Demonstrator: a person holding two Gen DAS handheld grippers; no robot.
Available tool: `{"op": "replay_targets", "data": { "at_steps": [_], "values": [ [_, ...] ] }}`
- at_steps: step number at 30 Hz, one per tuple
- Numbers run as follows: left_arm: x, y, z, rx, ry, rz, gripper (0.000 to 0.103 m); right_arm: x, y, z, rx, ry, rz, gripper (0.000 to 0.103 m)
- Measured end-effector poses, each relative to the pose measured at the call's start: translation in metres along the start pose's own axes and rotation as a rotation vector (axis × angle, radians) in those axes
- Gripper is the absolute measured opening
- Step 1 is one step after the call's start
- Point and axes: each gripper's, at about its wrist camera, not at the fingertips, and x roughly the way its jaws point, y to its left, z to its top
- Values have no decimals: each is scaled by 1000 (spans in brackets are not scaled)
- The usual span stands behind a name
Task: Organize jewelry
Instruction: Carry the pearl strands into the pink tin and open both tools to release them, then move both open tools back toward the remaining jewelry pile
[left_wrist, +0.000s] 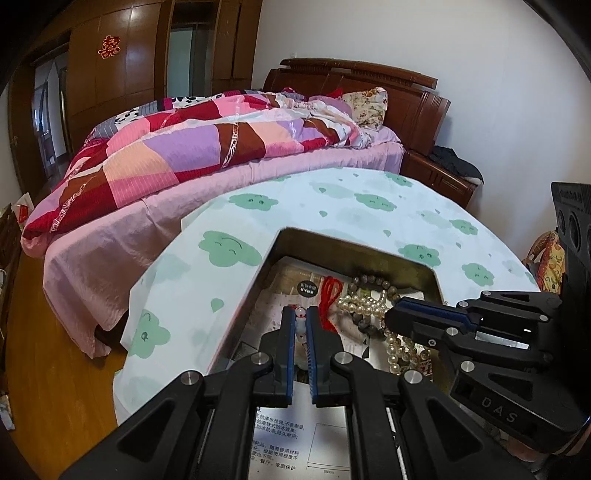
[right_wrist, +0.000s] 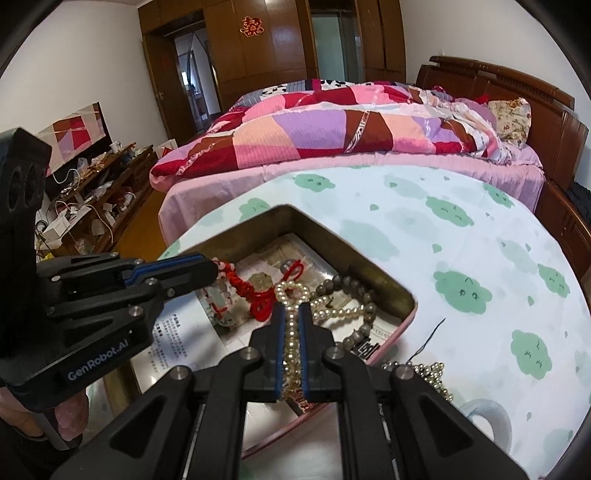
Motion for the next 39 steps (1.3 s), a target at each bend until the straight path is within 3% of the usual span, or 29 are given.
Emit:
{"op": "replay_targets", "data": {
  "at_steps": [9, 12, 13, 16, 17, 20, 21, 26, 30, 39],
  "values": [
    [2, -3, -1, 8, 15, 17, 6, 5, -1, -6, 4, 23, 10, 9],
    [1, -4, 0, 5, 19, 14, 12, 4, -2, -6, 13, 22, 17, 16],
    [-1, -4, 1, 5, 15, 12, 21, 3, -3, -7, 18, 23, 18, 16],
    [-12, -7, 3, 1, -29, 23, 67, -4, -4, -8, 29, 11, 14, 17],
    [-17, -8, 3, -1, -56, 22, 74, -6, -5, -8, 34, 9, 13, 19],
    [-22, -9, 5, -3, -65, 13, 74, -17, -9, -9, 52, -14, 20, 48],
    [-23, -10, 5, -4, -70, 15, 74, -21, -10, -9, 53, -25, 15, 50],
    [-29, -20, 4, -2, -76, 43, 74, -43, -25, -16, 68, -45, 6, 50],
    [-37, -37, 2, 40, -91, 113, 74, -64, -53, -29, 112, -58, -47, 55],
    [-40, -73, -12, 84, -76, 77, 74, -85, -114, -65, 233, -18, -191, 56]
  ]
}}
